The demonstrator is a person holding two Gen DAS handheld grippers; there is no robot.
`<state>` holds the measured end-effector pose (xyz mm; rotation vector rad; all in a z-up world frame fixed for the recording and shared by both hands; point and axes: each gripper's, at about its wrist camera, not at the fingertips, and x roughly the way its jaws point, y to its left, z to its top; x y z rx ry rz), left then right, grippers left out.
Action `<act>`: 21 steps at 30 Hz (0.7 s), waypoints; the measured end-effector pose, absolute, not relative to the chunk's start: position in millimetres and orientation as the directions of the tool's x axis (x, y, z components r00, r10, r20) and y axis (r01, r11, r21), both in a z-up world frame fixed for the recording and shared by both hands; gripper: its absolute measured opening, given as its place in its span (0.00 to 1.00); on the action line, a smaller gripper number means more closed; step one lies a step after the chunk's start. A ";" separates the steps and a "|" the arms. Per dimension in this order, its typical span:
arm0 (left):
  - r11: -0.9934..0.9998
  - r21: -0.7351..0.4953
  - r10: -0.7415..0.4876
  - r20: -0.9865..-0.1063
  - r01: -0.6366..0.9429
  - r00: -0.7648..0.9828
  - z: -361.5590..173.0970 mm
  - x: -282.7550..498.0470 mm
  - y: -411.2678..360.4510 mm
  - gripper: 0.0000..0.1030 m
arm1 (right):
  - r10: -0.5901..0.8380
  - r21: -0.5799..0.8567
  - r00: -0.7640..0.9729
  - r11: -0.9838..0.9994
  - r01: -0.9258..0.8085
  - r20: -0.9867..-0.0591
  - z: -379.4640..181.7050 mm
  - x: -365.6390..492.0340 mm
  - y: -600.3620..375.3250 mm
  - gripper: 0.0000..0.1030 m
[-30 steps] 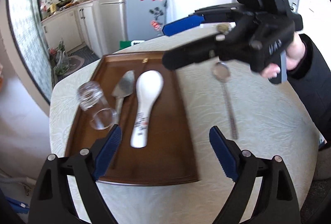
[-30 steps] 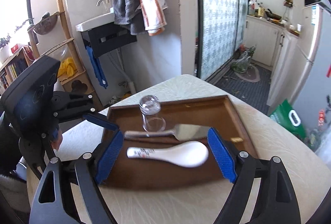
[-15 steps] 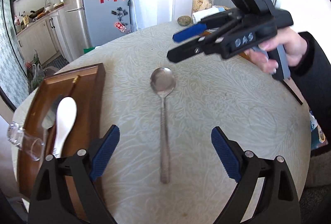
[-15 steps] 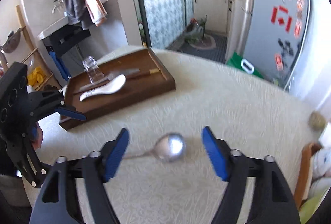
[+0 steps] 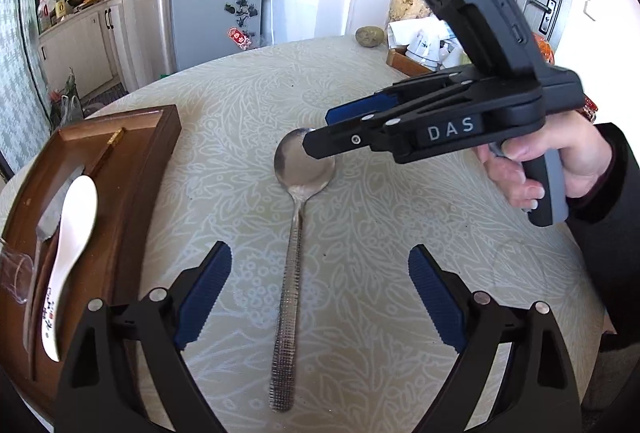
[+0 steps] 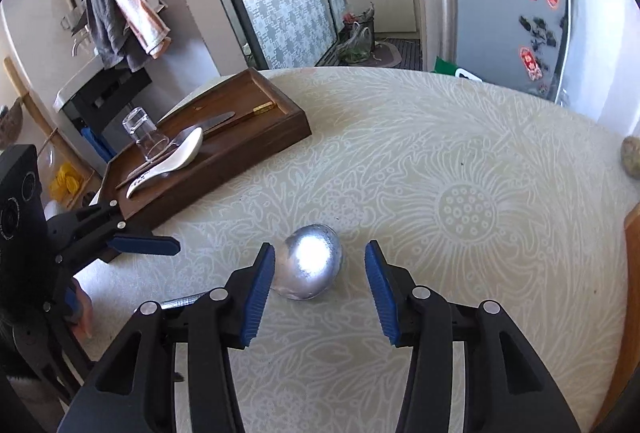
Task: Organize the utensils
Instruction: 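Move the right tool to the long steel spoon's handle, then close the right gripper on the steel spoon handle and lift it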
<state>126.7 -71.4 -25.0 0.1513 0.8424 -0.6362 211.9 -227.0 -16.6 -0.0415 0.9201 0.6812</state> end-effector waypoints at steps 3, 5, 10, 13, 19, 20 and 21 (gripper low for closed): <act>0.804 -0.127 -0.469 -0.736 0.580 0.489 -27.6 127.2 -69.7 0.89 | 0.550 0.297 0.399 0.788 -0.539 -0.734 -23.0 217.6 -234.3 0.39; 0.800 -0.135 -0.475 -0.738 0.585 0.480 -30.6 126.4 -70.2 0.89 | 0.561 0.310 0.396 0.782 -0.540 -0.727 -23.9 218.2 -235.3 0.37; 0.803 -0.112 -0.467 -0.729 0.585 0.501 -28.3 122.6 -70.7 0.89 | 0.592 0.327 0.384 0.758 -0.564 -0.709 -21.0 215.3 -230.5 0.32; 0.808 -0.103 -0.463 -0.720 0.580 0.517 -25.5 121.2 -69.9 0.89 | 0.585 0.322 0.384 0.762 -0.562 -0.714 -23.1 216.3 -229.8 0.30; 0.804 -0.095 -0.461 -0.722 0.587 0.515 -27.2 120.3 -72.3 0.89 | 0.592 0.345 0.355 0.755 -0.558 -0.723 -32.1 219.2 -229.7 0.21; 0.803 -0.095 -0.461 -0.725 0.588 0.513 -28.2 120.3 -73.1 0.89 | 0.595 0.348 0.354 0.754 -0.558 -0.722 -32.8 219.3 -229.5 0.20; 0.803 -0.094 -0.461 -0.726 0.589 0.511 -28.9 120.6 -74.3 0.89 | 0.597 0.351 0.354 0.753 -0.557 -0.720 -32.9 219.5 -229.6 0.20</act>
